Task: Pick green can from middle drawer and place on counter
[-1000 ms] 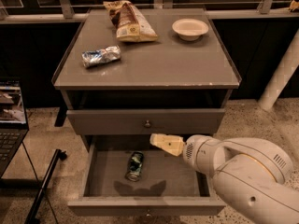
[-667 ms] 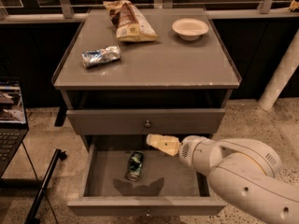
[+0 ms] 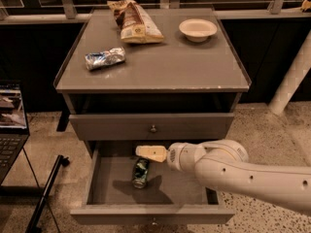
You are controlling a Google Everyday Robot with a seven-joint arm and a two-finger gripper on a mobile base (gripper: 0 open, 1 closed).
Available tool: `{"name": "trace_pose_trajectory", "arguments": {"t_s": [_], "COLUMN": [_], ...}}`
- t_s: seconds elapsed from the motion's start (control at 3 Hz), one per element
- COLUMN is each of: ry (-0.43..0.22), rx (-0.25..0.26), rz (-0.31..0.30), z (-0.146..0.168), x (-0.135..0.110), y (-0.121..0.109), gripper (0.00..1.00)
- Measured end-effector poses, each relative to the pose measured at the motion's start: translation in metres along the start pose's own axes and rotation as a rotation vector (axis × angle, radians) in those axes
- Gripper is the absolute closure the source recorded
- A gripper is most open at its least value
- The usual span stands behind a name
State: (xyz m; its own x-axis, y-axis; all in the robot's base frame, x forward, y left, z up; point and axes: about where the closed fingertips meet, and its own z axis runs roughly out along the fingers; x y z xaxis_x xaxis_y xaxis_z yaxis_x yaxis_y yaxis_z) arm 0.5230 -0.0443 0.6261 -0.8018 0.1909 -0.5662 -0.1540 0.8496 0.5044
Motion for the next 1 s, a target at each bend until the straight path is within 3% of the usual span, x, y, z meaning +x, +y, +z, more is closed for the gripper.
{"name": "trace_pose_trajectory", "arguments": {"t_s": [0.33,1.0], "ry": [0.09,0.122], "rx": [0.006,0.024], "rz": [-0.002,-0.001], "z": [0.0304,0.0318], "x": [0.0165,0.0233], "y": [-0.0126,-0.0187], "gripper": [0.0,0.0]}}
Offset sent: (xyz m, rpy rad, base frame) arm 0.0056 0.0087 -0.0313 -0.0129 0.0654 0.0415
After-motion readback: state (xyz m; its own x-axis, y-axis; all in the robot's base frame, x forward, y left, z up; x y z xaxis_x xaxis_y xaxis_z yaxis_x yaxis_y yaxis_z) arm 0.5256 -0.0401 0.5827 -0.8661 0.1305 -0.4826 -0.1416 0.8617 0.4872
